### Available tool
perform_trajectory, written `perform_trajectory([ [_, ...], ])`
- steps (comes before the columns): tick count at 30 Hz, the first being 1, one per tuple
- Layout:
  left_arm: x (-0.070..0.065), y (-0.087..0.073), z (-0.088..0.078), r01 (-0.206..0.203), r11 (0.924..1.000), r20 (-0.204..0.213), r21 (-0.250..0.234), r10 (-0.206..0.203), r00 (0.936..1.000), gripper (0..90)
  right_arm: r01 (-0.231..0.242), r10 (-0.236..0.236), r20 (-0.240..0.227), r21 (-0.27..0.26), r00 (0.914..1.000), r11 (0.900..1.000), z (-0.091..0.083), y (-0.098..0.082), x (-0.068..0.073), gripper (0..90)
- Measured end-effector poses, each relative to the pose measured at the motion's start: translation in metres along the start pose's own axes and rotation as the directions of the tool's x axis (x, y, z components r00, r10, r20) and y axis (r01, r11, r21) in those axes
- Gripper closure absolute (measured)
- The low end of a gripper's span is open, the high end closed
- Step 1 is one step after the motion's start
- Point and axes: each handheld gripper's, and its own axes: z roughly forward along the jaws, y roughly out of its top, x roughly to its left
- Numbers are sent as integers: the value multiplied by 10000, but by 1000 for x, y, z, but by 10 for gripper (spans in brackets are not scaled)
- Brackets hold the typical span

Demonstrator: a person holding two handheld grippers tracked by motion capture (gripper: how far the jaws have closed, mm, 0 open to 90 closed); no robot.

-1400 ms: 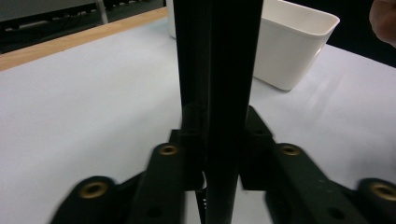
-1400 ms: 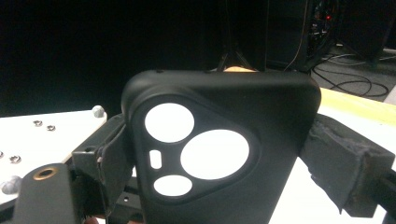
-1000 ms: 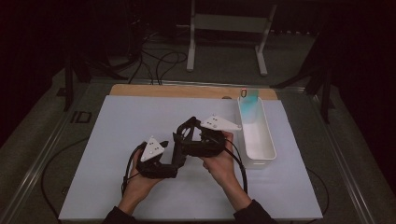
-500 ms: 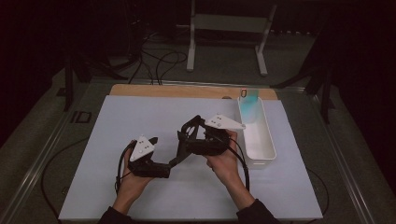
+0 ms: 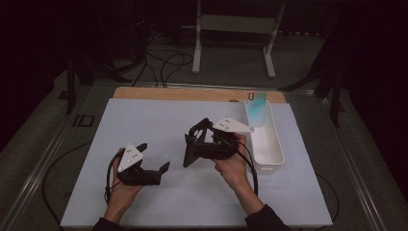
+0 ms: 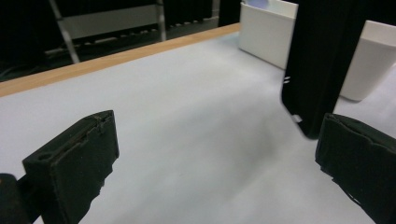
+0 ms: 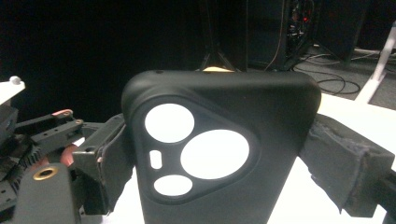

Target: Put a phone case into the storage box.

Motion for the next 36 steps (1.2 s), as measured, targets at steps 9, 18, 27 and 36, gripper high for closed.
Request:
perform_trajectory([
  [9,17,-21,-22,-115,9995,-516,-284,101,9986,0,-55,56,146,-68,9999,10000,0,1,-4,145],
  [18,24,-38,-27,-382,9993,-992,-59,374,9944,0,-68,73,283,-162,9996,9998,-2,2,-9,145],
  [27,30,-41,-29,-204,9997,-1269,-167,182,9917,0,130,-125,669,-68,9977,9999,0,2,-21,145],
  [36,33,-43,-33,-6,9991,-1520,-413,-56,9884,0,192,-178,911,-144,9957,9997,0,11,-32,144],
])
